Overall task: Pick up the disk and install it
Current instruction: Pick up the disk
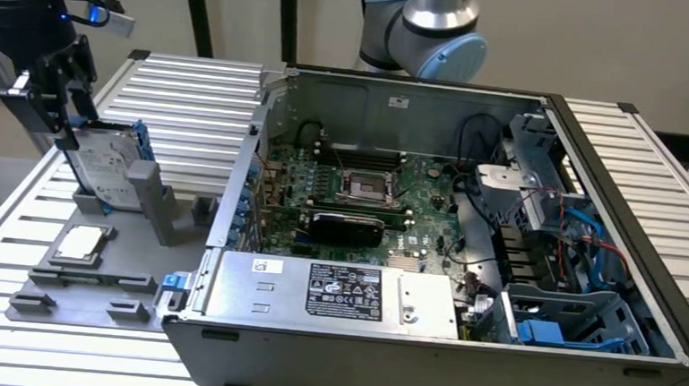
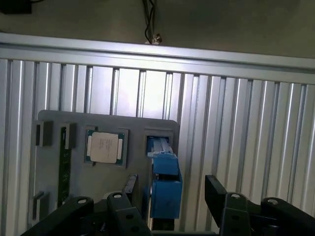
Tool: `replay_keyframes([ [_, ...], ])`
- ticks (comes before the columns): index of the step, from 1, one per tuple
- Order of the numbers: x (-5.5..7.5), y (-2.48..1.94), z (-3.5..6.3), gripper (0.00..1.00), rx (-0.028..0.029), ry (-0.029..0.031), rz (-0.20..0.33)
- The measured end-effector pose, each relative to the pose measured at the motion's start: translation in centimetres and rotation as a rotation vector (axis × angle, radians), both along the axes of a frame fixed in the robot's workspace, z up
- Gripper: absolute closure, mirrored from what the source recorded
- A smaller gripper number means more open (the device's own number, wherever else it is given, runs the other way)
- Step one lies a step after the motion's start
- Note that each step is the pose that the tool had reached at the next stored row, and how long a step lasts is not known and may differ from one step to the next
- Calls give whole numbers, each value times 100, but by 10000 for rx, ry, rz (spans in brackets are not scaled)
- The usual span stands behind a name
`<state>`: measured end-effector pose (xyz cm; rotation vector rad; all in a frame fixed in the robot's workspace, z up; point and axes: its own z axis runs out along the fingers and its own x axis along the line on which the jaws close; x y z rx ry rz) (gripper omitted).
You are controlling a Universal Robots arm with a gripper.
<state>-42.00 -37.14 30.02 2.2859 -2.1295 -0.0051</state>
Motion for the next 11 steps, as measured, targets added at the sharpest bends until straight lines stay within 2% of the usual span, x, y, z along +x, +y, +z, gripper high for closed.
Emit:
replay_keyframes([
  [5,-8,-75,-92,35,1,-2,-13],
  [11,-9,-82,-162,35,22,0,-48],
])
